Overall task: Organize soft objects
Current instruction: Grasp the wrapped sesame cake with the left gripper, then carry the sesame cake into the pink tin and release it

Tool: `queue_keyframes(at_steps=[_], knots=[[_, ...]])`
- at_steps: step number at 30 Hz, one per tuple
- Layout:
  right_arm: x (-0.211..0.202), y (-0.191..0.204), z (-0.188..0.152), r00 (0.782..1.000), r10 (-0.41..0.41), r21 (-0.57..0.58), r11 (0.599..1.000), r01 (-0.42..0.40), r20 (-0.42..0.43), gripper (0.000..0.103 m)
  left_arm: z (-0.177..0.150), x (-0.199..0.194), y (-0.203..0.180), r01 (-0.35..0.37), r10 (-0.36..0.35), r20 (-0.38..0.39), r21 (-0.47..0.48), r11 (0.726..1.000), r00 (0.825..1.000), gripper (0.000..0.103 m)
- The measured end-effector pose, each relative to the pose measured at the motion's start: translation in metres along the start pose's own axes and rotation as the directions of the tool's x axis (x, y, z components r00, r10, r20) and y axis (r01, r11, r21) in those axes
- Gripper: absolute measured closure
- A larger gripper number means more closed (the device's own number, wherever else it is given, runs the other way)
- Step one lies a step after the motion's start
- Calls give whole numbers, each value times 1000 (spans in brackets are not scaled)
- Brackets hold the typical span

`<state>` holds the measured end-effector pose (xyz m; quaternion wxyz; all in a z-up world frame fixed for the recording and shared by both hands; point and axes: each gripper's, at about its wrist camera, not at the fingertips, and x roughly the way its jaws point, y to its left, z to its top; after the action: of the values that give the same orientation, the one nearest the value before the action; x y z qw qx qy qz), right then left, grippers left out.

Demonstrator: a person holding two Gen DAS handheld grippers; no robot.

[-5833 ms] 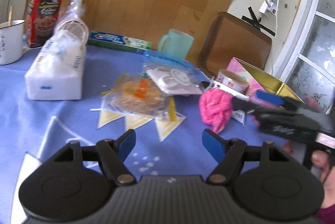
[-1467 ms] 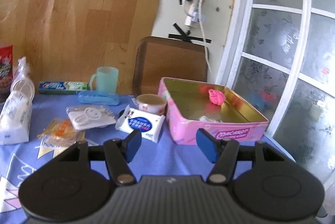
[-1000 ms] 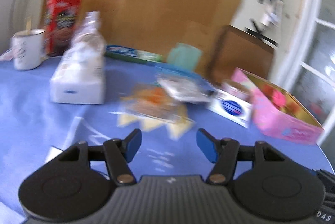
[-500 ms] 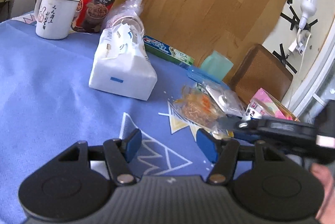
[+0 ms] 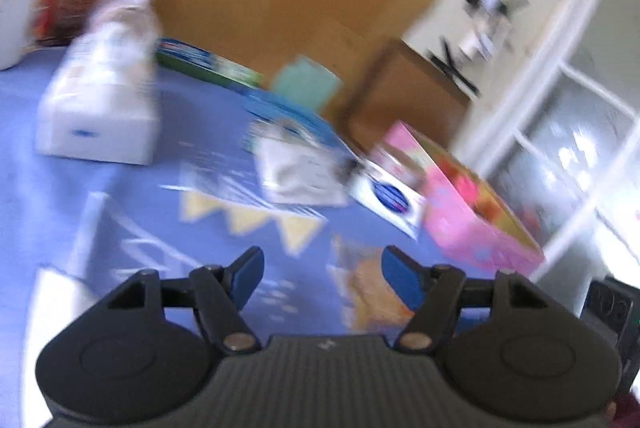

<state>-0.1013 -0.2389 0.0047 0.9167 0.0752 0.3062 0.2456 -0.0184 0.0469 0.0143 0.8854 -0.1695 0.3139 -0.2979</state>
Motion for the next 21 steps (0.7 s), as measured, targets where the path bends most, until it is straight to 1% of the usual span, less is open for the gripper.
queue_keyframes(at_steps=[1,3,5,6,7,8,9,11,13,15,17,19,21], knots=[[2,-2,1,1000,0,-8,1000,1,19,22,0,7,-8,8,-8,-23,22,1000,1000,36],[8,-3,5,1000,-1,-17,1000,1,27,22,0,21,-22,-1,4,-60,53,999,998,36],[24,1,10,1000,-1,-50,999,2,3,23,-2,38,-31,-33,41,-108,67,997,993,36],[33,4,11,1000,-6,-72,997,5,-13,23,-3,47,-34,-43,53,-136,73,996,989,42],[44,8,13,1000,-18,-101,995,16,-19,29,-6,55,-35,-47,59,-157,80,996,986,43],[47,13,14,1000,-27,-135,991,25,-13,44,-7,58,-41,-47,61,-146,98,994,987,46],[48,18,14,1000,-29,-164,986,28,-8,45,-6,60,-45,-32,48,-160,102,994,986,48],[41,18,14,998,-50,-172,984,56,37,47,1,63,-61,-43,66,-153,152,987,986,49],[27,11,15,990,-90,-155,982,107,112,47,12,70,-79,-15,44,-143,196,981,989,50],[8,1,20,967,-146,-133,976,175,207,47,25,78,-102,35,-5,-123,236,971,992,49],[-13,-15,26,935,-206,-83,968,239,290,47,39,91,-131,85,-58,-103,290,953,993,49],[-30,-32,33,891,-290,-34,946,321,350,47,49,108,-160,119,-99,-74,352,928,992,50],[-35,-48,41,841,-384,-13,907,420,381,47,55,133,-189,134,-121,-57,385,913,991,49]])
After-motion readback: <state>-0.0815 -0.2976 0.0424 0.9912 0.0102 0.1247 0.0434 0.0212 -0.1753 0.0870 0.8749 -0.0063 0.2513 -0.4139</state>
